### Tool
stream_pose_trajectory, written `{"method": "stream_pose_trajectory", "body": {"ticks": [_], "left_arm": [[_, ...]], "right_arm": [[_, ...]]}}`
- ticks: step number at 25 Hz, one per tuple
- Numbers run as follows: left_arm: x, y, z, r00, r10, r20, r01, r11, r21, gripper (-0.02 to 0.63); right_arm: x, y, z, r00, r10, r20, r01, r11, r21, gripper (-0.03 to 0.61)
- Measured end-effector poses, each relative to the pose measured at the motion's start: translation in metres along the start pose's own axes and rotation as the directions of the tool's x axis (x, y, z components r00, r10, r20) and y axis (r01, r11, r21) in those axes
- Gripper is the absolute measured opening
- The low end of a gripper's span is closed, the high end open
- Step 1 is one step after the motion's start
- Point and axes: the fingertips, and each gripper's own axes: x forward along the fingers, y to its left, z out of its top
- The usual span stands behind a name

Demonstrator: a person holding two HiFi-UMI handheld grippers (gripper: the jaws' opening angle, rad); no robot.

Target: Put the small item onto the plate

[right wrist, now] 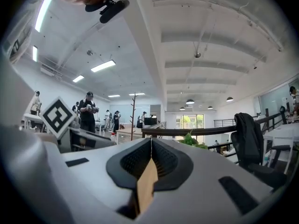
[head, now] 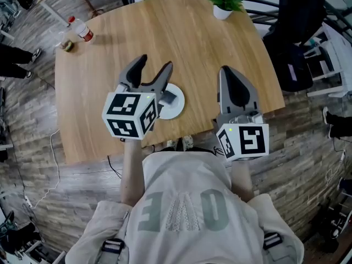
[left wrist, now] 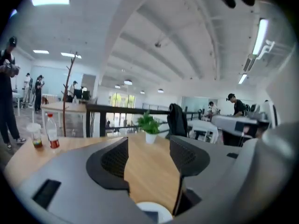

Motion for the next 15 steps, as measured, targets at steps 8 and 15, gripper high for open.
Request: {"method": "stream_pose_trajectory", "body": {"ticks": [8,15], "left_arm": [[-0.121,0.004,0.124,0.764,0.214,0.609,-0.315,0.947,0.063,0.008],[-0.150,0.019,0.117,0.716,0.320,0.620,-0.456,0.888,0.068,0.008]], "right_arm": [[0.025,0.035,0.061,0.973,0.093,0.210,-0.112,0.991,0.078,0.018],[0.031,0.068,0.068,0.954,0.178,0.241,-0.195,0.979,0.050,0.018]]}}
